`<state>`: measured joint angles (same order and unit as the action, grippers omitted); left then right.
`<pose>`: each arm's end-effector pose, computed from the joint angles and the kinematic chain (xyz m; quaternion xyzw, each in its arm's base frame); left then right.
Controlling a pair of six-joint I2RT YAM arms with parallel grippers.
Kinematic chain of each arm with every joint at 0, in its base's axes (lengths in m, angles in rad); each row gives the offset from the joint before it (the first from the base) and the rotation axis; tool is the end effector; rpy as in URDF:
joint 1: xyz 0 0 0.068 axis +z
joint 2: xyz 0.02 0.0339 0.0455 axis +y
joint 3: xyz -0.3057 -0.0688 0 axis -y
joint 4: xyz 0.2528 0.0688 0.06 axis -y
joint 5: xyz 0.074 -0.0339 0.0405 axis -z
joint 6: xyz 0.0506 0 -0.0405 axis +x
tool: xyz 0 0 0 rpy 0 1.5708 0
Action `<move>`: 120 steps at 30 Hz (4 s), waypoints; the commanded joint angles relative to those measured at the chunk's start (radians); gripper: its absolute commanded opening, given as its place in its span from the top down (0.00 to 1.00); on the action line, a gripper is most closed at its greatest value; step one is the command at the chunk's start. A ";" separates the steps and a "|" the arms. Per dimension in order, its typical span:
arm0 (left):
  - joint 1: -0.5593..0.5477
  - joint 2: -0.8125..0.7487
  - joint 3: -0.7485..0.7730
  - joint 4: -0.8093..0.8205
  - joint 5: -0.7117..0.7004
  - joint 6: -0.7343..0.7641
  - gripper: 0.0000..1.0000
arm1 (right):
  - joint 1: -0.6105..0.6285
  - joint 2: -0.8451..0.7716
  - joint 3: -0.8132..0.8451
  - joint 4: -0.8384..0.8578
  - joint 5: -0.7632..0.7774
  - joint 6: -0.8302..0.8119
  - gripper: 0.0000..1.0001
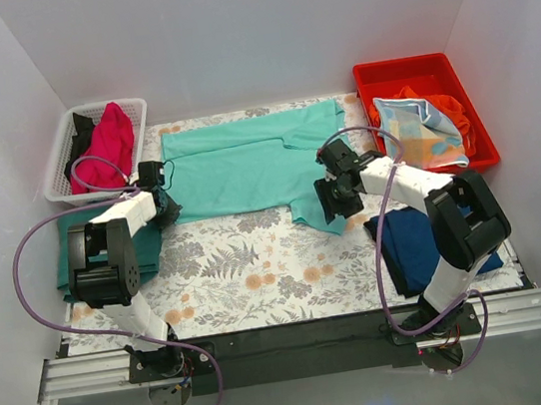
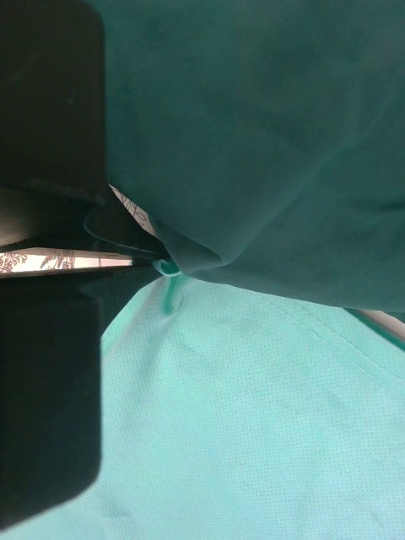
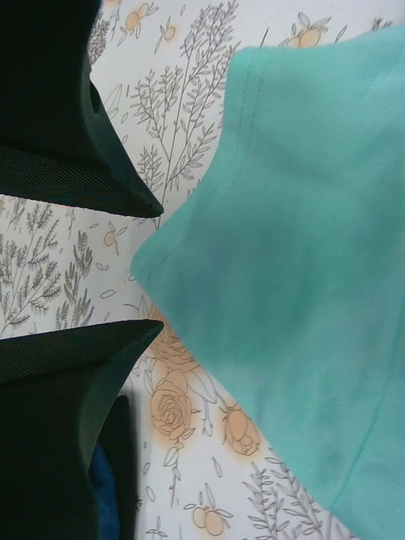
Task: Fold and stack the t-shirts
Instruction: Grap the side of the flattened tshirt closest away from the robot with both arms, then fold the other side of the tshirt into a rectangle
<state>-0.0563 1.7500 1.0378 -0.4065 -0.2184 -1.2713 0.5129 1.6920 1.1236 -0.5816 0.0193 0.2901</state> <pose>0.3590 -0.0093 0.1835 -0.5730 0.7815 -0.0536 0.2409 0.3082 0.1725 0.2177 -0.1067 0.9721 0.0729 0.1959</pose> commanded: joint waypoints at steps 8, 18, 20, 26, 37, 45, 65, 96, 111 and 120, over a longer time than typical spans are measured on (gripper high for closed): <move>-0.010 -0.012 -0.025 -0.038 0.031 0.010 1.00 | 0.004 -0.025 -0.108 0.063 0.097 0.024 0.43; -0.008 -0.014 -0.030 -0.038 0.027 0.012 1.00 | 0.006 0.009 -0.174 0.132 0.057 0.030 0.51; -0.008 -0.014 -0.031 -0.038 0.028 0.012 1.00 | 0.006 0.006 -0.188 0.131 0.050 0.038 0.59; -0.008 -0.024 -0.036 -0.041 0.025 0.013 1.00 | 0.004 -0.031 -0.222 0.063 0.085 0.049 0.98; -0.011 -0.122 -0.151 -0.037 0.079 0.003 1.00 | 0.004 -0.238 -0.280 -0.064 0.266 0.060 0.99; -0.019 -0.198 -0.121 -0.081 0.076 0.012 1.00 | 0.001 -0.269 -0.252 -0.063 0.269 0.060 0.99; -0.028 -0.089 0.214 -0.095 -0.015 0.016 1.00 | -0.086 -0.187 0.025 0.003 0.329 0.052 0.99; -0.010 0.445 0.769 -0.150 -0.091 0.090 1.00 | -0.275 0.299 0.456 0.092 0.163 -0.040 0.99; -0.004 0.497 0.903 -0.121 -0.111 0.121 0.33 | -0.292 0.511 0.838 0.080 0.044 -0.022 0.68; -0.004 0.381 0.763 -0.071 -0.092 0.132 0.29 | -0.180 0.345 0.596 0.098 0.100 -0.084 0.64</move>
<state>-0.0666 2.2524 1.8587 -0.5041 -0.3050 -1.1545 0.2546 2.1429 1.8210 -0.4950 0.1017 0.2493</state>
